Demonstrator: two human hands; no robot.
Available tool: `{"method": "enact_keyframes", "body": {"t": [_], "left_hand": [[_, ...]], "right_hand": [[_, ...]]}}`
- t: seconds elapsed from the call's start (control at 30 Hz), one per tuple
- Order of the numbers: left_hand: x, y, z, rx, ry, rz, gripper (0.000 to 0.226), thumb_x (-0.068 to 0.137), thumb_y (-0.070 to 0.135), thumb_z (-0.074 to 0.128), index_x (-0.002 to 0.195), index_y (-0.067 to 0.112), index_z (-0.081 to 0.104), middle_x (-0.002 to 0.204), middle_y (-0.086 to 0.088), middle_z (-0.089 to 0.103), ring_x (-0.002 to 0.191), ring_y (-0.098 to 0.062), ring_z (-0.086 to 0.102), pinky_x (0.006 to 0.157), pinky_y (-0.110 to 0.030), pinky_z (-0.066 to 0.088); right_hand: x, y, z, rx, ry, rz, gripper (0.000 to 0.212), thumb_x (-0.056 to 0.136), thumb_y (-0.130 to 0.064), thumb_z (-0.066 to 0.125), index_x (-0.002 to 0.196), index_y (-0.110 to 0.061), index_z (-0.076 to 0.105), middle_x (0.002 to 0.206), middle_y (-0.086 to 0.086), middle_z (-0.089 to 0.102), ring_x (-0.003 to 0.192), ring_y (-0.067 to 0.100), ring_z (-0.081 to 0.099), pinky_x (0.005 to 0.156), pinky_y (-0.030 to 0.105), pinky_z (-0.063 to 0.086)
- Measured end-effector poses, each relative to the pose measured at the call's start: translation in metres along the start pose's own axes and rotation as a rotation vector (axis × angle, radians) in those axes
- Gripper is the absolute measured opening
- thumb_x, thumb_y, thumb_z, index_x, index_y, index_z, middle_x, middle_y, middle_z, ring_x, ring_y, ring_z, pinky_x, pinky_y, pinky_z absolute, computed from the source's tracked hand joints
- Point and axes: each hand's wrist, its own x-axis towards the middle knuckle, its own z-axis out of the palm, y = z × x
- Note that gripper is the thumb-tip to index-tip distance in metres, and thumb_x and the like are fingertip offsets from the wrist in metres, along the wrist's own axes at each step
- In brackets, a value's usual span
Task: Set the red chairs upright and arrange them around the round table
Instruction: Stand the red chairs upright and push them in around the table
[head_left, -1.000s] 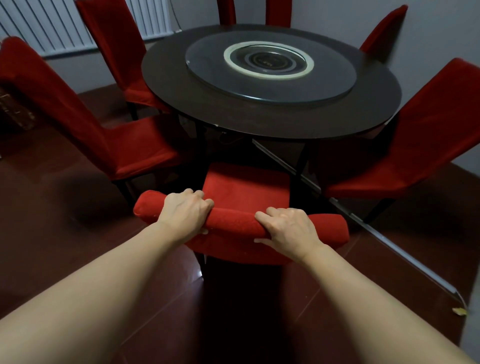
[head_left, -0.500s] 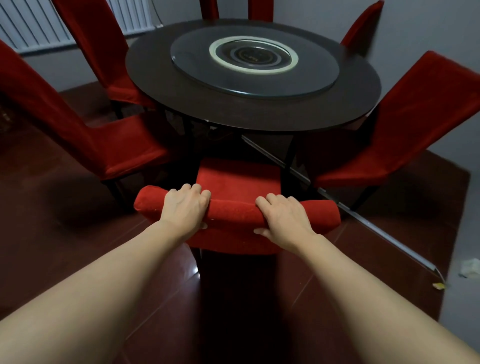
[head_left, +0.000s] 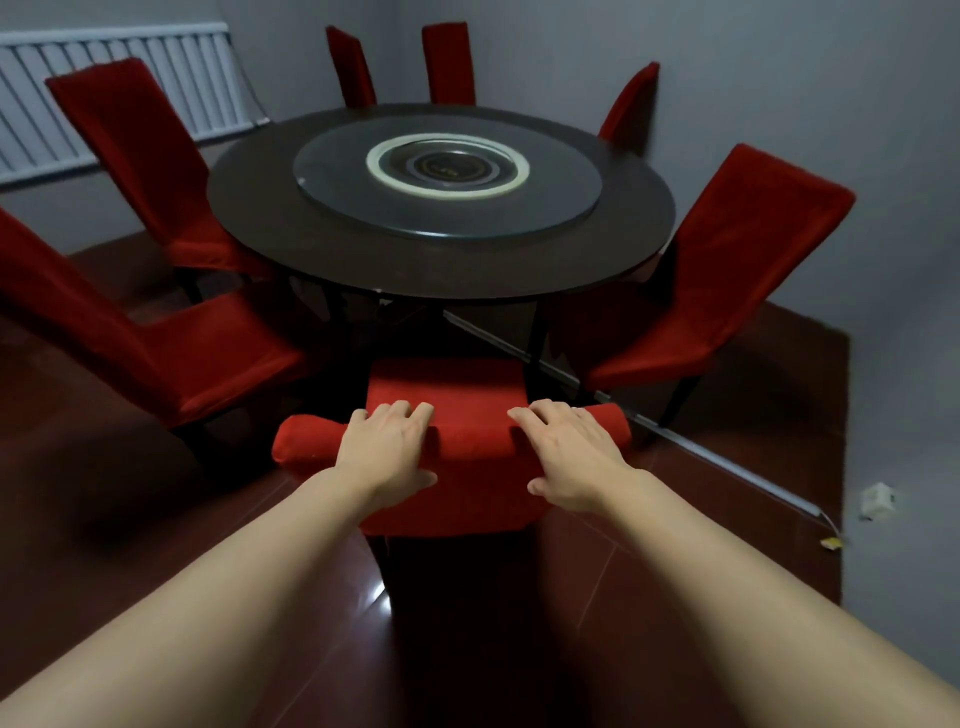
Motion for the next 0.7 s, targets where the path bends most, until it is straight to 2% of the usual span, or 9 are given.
{"method": "enact_keyframes", "body": {"t": [0.4,0.7], "left_hand": [[0.039,0.092,-0.045,-0.049,0.023,0.197,0.064,0.084,0.059,0.056,0.134,0.022,0.038,0.129,0.000,0.051,0.121,-0.021,0.047,0.100,-0.037,0.036],[0.099,0.243,-0.057,-0.020,-0.002,0.239,0.065,0.085,0.057,0.055,0.136,0.022,0.036,0.131,-0.001,0.049,0.122,-0.022,0.046,0.099,-0.037,0.035]], "right_hand": [[-0.061,0.076,-0.035,0.006,0.043,0.176,0.088,0.078,-0.032,0.072,0.148,-0.022,0.020,0.151,0.001,0.026,0.137,0.022,0.028,0.111,0.035,0.026],[-0.113,0.218,-0.044,0.079,0.062,0.244,0.088,0.080,-0.032,0.072,0.149,-0.022,0.018,0.152,0.001,0.023,0.138,0.022,0.026,0.111,0.035,0.027]]}}
